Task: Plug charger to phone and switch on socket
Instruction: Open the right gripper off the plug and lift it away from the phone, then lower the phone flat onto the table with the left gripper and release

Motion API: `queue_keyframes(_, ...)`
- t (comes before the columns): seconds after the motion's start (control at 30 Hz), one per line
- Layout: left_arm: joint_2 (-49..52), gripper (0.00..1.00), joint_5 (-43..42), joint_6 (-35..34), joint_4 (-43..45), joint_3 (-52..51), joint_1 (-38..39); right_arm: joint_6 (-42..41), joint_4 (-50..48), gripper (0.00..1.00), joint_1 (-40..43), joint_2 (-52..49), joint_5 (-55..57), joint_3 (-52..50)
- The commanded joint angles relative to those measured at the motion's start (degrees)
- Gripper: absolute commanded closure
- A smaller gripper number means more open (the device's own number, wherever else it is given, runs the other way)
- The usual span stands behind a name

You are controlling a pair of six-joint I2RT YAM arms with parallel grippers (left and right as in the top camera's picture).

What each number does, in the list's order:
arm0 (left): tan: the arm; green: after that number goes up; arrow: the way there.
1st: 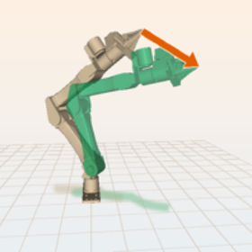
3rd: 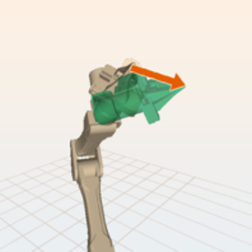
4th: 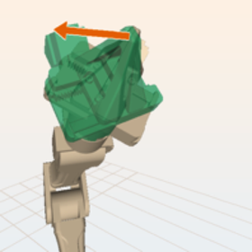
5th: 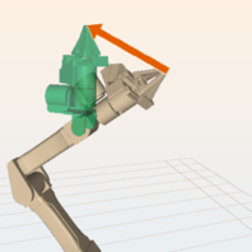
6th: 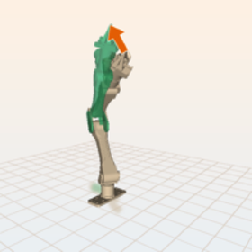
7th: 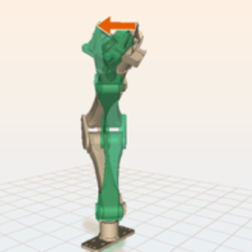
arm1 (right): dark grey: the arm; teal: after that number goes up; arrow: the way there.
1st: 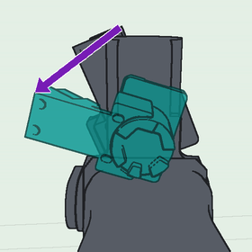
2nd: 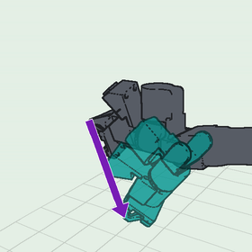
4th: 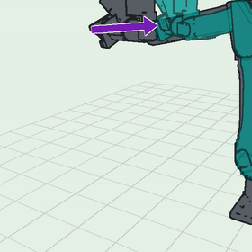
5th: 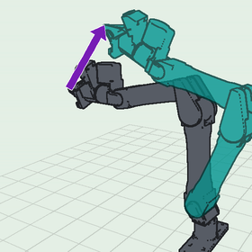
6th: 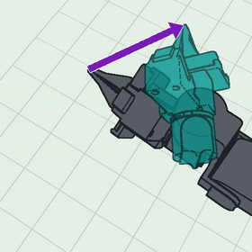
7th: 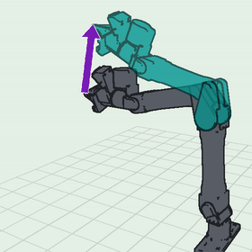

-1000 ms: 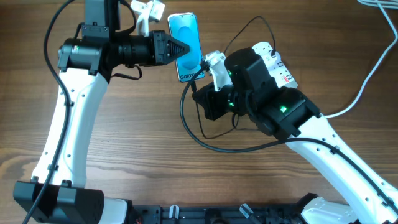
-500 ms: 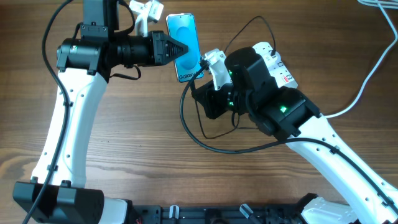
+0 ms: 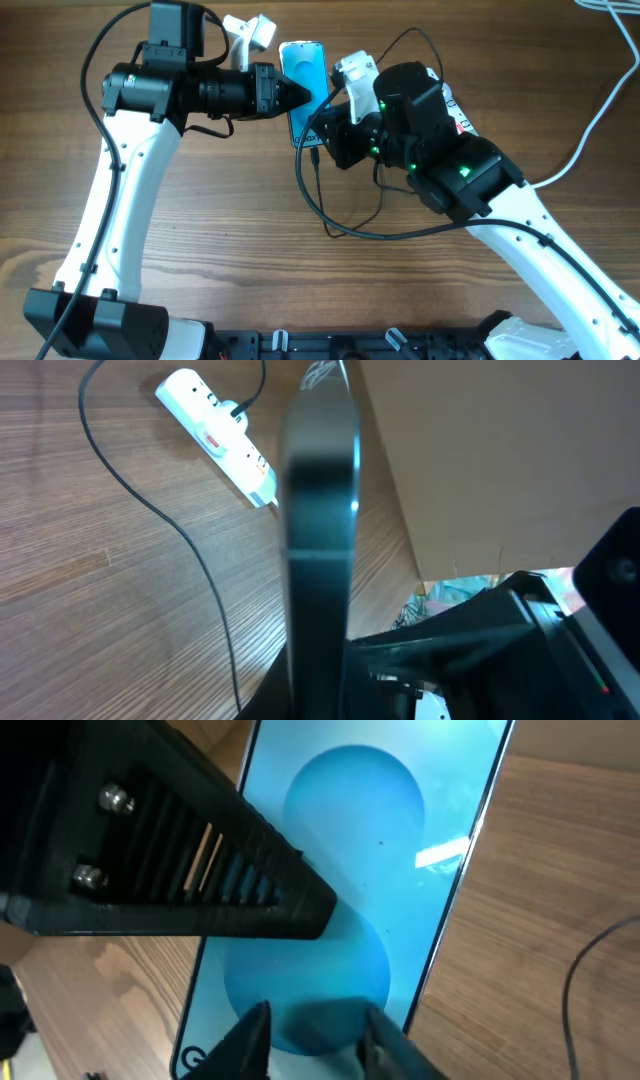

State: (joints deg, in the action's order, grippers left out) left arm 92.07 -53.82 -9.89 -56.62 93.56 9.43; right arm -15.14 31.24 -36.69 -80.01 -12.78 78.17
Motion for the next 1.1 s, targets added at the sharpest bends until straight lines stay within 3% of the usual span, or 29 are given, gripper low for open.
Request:
queue_keyframes(0.0,-0.1,0.96,2.0,0.7,0.0,0.1,0.0,-3.1,0.3,0.49,1.3,3.4,1.2,1.2)
queue_keyframes(0.1,0.4,0.96,5.4,0.7,-1.0,0.1,0.0,-5.2,2.0,0.29,4.0,5.7,1.9,1.2)
queue_keyframes(0.13,1.1,0.96,6.7,0.7,-1.8,0.1,0.0,-7.4,3.7,0.14,5.9,6.6,3.1,1.2)
queue_keyframes(0.2,3.0,0.96,7.5,0.7,-3.3,0.1,0.1,-9.6,7.0,0.01,9.3,7.3,4.5,1.2)
queue_keyframes(0.5,18.3,0.94,9.4,0.9,-5.1,0.1,2.0,-11.9,22.8,0.00,23.2,5.8,6.0,1.2)
queue_keyframes(0.73,25.1,0.96,11.0,1.1,-0.3,0.1,6.3,-12.4,26.5,0.00,25.0,4.3,7.0,0.5)
queue_keyframes(1.07,27.9,0.96,16.7,1.1,1.2,0.1,6.4,-15.3,26.5,0.00,25.0,4.0,6.9,-2.7)
